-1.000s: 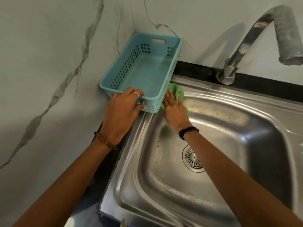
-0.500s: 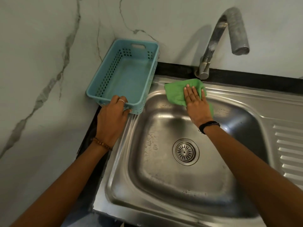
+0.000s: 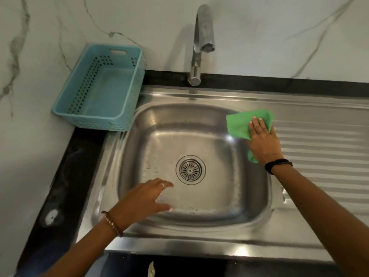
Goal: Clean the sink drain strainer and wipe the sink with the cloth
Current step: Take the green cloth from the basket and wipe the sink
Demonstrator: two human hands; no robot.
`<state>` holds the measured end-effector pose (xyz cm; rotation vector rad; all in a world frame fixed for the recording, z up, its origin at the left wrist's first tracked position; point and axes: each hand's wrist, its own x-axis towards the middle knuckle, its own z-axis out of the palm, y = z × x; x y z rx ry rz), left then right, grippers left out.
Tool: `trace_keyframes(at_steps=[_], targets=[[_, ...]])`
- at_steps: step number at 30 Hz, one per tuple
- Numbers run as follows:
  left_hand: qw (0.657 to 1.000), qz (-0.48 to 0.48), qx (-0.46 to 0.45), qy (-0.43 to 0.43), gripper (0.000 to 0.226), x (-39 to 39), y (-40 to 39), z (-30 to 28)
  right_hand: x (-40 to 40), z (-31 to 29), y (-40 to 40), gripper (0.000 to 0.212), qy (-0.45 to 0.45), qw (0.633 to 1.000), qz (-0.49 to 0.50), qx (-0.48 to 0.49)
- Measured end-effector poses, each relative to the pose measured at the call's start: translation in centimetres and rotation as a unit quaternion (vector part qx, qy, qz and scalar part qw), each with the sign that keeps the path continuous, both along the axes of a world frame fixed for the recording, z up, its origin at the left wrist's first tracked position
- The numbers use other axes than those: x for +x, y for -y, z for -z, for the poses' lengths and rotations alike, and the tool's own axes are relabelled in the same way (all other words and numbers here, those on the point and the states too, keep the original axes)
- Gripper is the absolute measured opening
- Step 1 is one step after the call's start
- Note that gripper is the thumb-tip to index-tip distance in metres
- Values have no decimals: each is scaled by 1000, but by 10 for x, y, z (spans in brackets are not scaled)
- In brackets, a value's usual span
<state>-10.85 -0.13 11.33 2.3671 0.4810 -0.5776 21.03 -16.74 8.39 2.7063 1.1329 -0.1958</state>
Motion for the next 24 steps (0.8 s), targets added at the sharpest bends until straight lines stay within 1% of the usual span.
trace_keyframes(at_steps=[3, 6, 8, 11, 15, 16, 17, 19, 21, 24], targets=[[997, 59, 11, -53, 77, -9, 7, 8, -12, -1, 22, 53, 3, 999, -32, -10], [993, 69, 45, -89, 89, -22, 6, 11, -30, -4, 46, 53, 5, 999, -44, -5], [992, 58, 67, -87, 92, -31, 2, 11, -47, -7, 60, 52, -1, 999, -45, -6], [995, 21, 67, -77, 94, -39, 1, 11, -81, -13, 76, 48, -18, 999, -45, -19], [997, -6, 60, -56, 94, -43, 7, 12, -132, -23, 93, 26, -13, 998, -47, -36], [997, -7, 62, -54, 94, -43, 7, 12, -145, -26, 96, 22, -29, 998, -34, -40], [996, -6, 66, -53, 93, -42, 8, 13, -156, -30, 97, 22, -54, 998, -11, -43], [995, 0, 80, -53, 93, -42, 8, 14, -176, -37, 94, 29, -103, 993, 41, -41], [993, 12, 102, -51, 94, -43, 8, 14, -197, -45, 86, 30, -111, 991, 66, -20], [992, 15, 120, -45, 96, -47, 8, 14, -231, -54, 69, 35, -91, 994, 56, 18]])
